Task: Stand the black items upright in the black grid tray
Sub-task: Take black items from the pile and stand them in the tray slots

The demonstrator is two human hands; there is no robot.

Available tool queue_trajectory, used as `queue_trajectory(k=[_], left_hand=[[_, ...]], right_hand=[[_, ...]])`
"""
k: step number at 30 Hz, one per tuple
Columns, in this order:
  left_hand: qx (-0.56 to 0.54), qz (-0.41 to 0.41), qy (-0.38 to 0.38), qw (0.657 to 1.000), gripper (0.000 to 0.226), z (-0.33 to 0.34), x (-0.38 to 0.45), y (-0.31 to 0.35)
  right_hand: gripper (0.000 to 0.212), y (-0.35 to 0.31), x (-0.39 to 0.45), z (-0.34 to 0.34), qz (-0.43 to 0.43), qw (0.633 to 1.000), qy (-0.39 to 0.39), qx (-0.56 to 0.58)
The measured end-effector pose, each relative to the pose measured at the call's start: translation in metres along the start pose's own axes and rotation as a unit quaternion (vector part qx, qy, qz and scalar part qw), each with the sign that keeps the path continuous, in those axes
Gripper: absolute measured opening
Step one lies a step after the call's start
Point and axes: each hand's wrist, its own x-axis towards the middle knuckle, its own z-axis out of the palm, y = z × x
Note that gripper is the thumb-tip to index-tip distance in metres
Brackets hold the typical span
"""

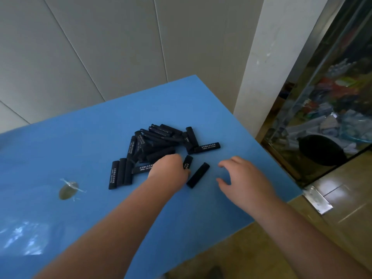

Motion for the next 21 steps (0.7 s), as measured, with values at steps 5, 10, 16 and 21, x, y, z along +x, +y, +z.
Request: queue_trajectory(k=[5, 10, 16, 21], left_hand=[[-0.016, 0.003, 0.019, 1.000, 0.025, 0.002, -0.005, 0.001], [-0.152, -0.012, 0.044, 0.987, 0.016, -0.002, -0.015, -0.011], [-0.247, -0.029, 0.057, 0.967, 0.011, -0.012, -0.027, -0.016], [-0.293, -0.029, 0.067, 0.953, 0.007, -0.016, -0.036, -0.015]], right_hand=[[0.036, -0.010, 0.011, 0.004, -0.014, 1.000, -0.012, 0.020], [0.034, -0.033, 0.024, 0.015, -0.046, 0.998, -0.047, 0.019], [0.036, -0.053, 0.031, 0.028, -0.058, 0.996, -0.052, -0.035], [0.015, -0.046, 0.028, 0.020, -0.038, 0.997, -0.055, -0.040]])
